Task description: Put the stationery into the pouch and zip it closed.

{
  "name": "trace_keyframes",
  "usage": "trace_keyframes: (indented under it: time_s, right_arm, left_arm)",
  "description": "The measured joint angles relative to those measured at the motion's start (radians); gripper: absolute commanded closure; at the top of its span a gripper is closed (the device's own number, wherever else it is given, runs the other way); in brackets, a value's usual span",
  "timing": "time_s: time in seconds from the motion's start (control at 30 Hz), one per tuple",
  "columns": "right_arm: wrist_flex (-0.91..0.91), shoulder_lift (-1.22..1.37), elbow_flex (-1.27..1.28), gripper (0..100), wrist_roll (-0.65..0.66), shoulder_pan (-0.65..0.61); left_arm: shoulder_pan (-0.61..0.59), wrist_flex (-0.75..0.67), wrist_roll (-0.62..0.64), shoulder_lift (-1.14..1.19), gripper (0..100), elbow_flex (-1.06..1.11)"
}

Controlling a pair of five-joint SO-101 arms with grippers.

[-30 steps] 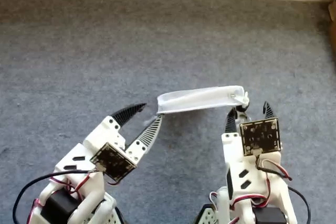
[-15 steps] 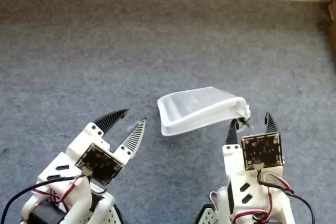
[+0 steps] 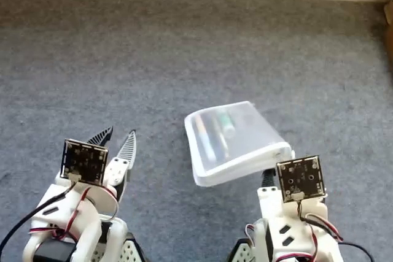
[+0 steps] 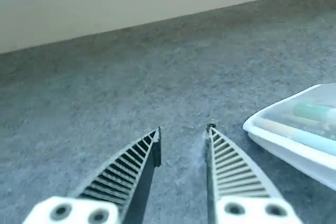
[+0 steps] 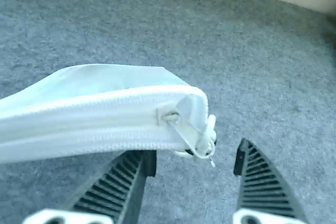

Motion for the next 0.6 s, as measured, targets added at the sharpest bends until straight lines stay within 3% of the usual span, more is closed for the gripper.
trace_keyframes:
  time_s: [0.23, 0.6]
  right_arm:
    - [0.043, 0.000, -0.035, 76.7, 0.000, 0.000]
    - [0.103, -0.002, -0.137, 76.7, 0.000, 0.000]
  left_arm:
    - [-0.081, 0.028, 0.000, 0.000, 85, 0.012]
    - [-0.083, 0.028, 0.000, 0.003, 85, 0.295]
